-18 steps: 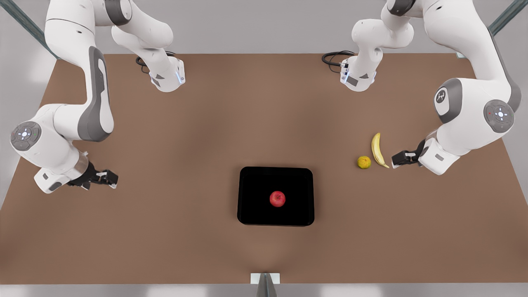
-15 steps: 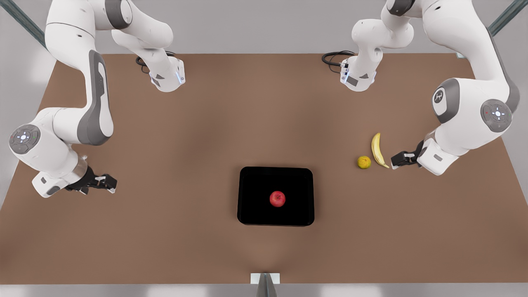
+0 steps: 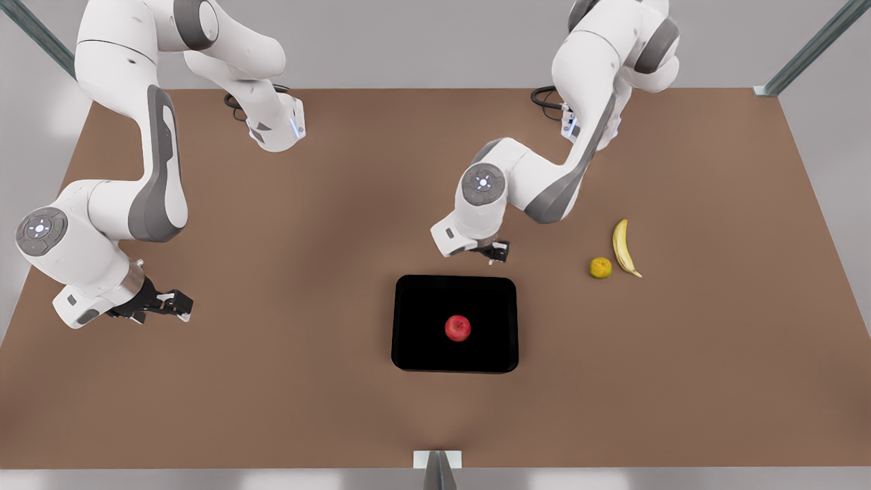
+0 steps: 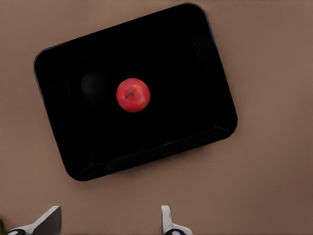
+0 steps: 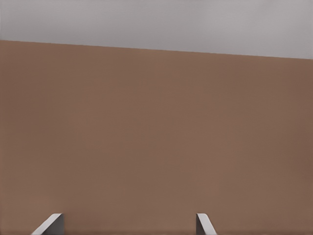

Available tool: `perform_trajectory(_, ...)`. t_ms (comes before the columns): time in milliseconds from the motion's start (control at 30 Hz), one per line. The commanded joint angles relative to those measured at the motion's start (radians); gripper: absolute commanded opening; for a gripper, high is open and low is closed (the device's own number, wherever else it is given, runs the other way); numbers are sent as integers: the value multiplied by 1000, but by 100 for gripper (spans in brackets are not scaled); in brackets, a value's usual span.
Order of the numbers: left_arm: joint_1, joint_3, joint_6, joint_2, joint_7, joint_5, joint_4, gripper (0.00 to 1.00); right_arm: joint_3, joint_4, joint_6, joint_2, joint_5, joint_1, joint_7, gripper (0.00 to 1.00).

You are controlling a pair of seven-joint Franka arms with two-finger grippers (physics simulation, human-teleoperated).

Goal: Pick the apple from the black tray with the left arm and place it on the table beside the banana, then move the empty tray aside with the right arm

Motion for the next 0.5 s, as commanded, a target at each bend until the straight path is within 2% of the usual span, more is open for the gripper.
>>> perform_trajectory(0, 1, 2, 88, 47, -444, 13, 17, 100, 0, 1, 0, -1, 1, 0, -2, 100)
perform_trajectory(133, 34, 7, 262, 155, -430, -52, 53, 100, 2, 1, 0, 17, -2, 2, -2, 100)
perform_trajectory(233, 41, 2, 317, 231, -435, -53, 73, 100, -2, 99, 11, 178, 1, -3, -5, 100)
perform_trajectory(300, 38, 1, 357, 254, -435, -96, 75, 100, -2, 122, 3, 197, 2, -2, -4, 100)
perform_trajectory(400, 38, 1, 386, 276, -423, -95, 75, 100, -5, 251, -213, 183, 2, -2, -4, 100)
perform_trajectory(467, 40, 4, 430, 300, -389, -93, 77, 100, -6, 252, -273, 146, 2, -2, -4, 100)
